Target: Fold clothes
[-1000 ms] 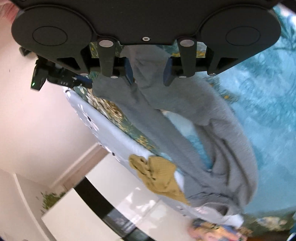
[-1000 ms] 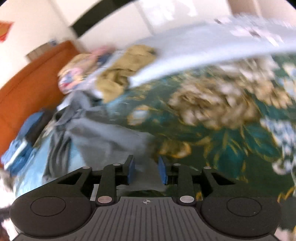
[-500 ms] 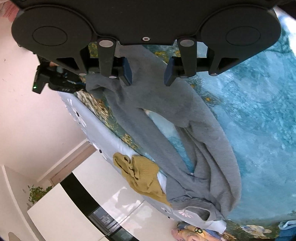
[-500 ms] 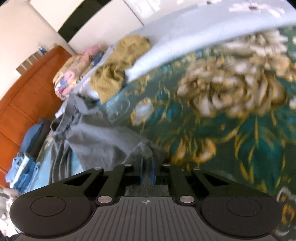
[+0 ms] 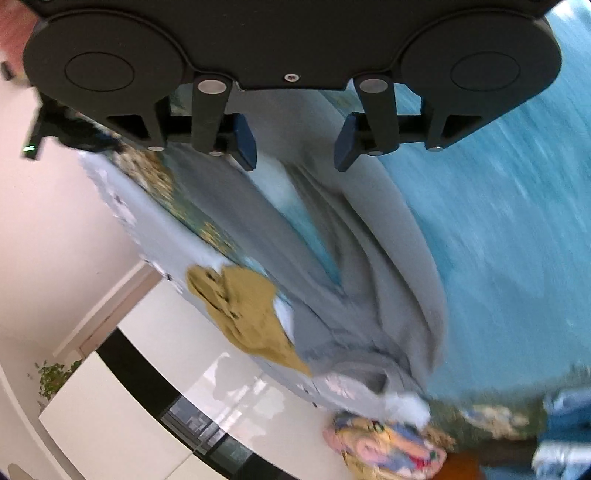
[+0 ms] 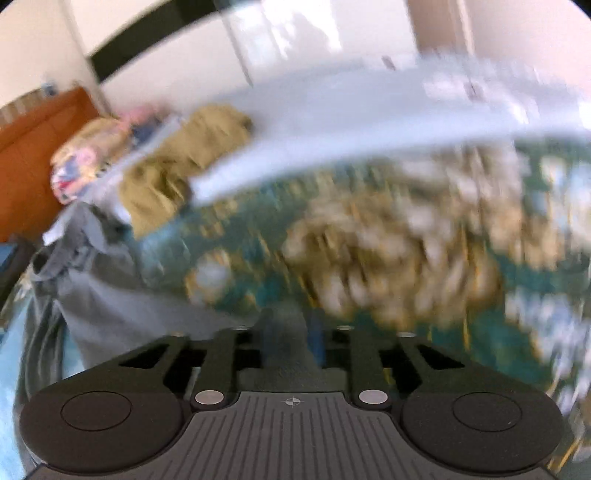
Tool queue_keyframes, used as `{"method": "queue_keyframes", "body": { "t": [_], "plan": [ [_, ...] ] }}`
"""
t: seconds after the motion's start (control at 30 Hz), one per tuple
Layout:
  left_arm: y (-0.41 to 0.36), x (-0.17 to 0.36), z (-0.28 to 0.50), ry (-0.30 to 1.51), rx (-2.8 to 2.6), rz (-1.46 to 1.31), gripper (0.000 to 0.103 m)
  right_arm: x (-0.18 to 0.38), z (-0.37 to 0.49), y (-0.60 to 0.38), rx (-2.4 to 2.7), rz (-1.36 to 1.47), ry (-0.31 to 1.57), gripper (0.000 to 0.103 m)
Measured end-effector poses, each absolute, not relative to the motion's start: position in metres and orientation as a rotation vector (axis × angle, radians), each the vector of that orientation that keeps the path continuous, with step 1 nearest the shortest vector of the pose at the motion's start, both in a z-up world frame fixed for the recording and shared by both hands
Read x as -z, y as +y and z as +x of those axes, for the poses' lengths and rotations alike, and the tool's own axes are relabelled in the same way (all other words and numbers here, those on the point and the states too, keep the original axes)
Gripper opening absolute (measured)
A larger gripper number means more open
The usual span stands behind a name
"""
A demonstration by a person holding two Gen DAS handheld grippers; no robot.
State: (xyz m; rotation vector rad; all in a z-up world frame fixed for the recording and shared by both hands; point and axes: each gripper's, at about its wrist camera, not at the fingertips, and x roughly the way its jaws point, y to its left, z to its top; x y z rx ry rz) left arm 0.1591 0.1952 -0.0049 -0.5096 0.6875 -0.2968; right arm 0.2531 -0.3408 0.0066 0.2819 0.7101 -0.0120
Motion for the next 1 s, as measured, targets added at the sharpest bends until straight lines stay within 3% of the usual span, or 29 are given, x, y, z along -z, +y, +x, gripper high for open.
{"method": "queue_keyframes", "body": {
  "t": [0.23,0.43,0.7,0.83,0.87,1.0],
  "plan": [
    [0.246,-0.010,0.256,0.665,0.183,-0.327,0.046,-0.054,0.358,-0.249,-0.181,0.124,0.624,0.036],
    [0.271,-0.005,0.362,0.657,0.111,-0.143,0.048,-0.035,0.481,-0.110,-0.410,0.010,0.722,0.036],
    [0.279,0.028,0.479,0.677,0.072,0.144,0.051,0.000,0.561,-0.029,-0.406,-0.120,0.751,0.039],
    [0.270,0.048,0.504,0.640,0.126,0.251,0.058,0.018,0.601,0.012,-0.403,-0.185,0.764,0.041],
    [0.268,0.052,0.507,0.628,0.131,0.267,0.064,0.022,0.611,0.022,-0.402,-0.201,0.768,0.041],
    [0.270,0.063,0.520,0.618,0.146,0.232,0.064,0.030,0.628,0.043,-0.403,-0.229,0.780,0.040]
  ]
}}
